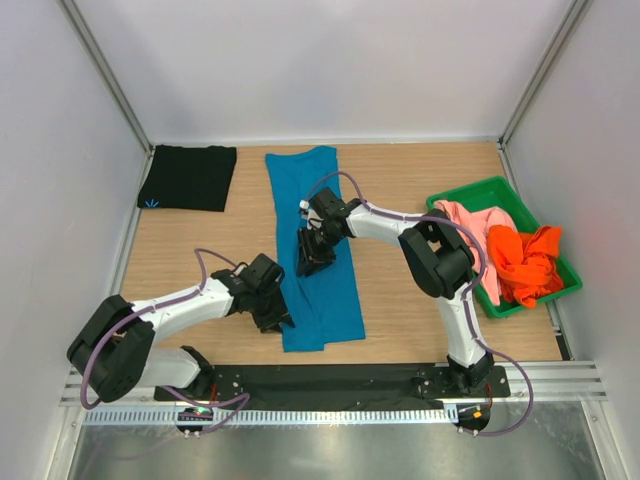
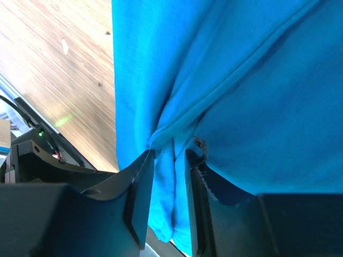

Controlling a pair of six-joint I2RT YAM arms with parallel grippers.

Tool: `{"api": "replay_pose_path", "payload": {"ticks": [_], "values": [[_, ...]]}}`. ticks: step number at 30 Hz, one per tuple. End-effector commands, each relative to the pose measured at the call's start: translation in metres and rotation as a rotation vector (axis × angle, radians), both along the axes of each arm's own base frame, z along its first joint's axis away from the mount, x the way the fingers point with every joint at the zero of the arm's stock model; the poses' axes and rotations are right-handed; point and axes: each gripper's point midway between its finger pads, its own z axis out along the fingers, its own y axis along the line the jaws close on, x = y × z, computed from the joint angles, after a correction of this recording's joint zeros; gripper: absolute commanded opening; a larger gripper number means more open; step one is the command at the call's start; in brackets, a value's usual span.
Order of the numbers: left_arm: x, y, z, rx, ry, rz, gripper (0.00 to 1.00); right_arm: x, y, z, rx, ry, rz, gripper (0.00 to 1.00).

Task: Fold and stack the t-shirts
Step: Fold the tshirt

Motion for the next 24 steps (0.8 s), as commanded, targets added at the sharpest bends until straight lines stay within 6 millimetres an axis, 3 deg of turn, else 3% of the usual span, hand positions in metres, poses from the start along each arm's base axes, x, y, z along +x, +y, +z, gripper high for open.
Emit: {"api": "replay_pose_path", "payload": {"ticks": [1, 15, 19, 24], "values": [[0.009, -0.011, 0.014, -0.048, -0.038, -0.004, 0.38, 0.008, 0.013, 0.035, 0.081, -0.078, 0.0, 0.36], [0.008, -0.011, 0.015, -0.05, -0.036, 0.006, 0.38, 0.005, 0.02, 0.026, 0.113, -0.033, -0.017, 0.35], [0.008, -0.01, 0.014, -0.047, -0.034, 0.008, 0.38, 0.009, 0.015, 0.028, 0.093, -0.05, -0.028, 0.18], [0.005, -0.007, 0.01, -0.031, -0.018, 0.009, 0.38, 0.008, -0.009, 0.03, -0.026, -0.066, -0.021, 0.1]]}}
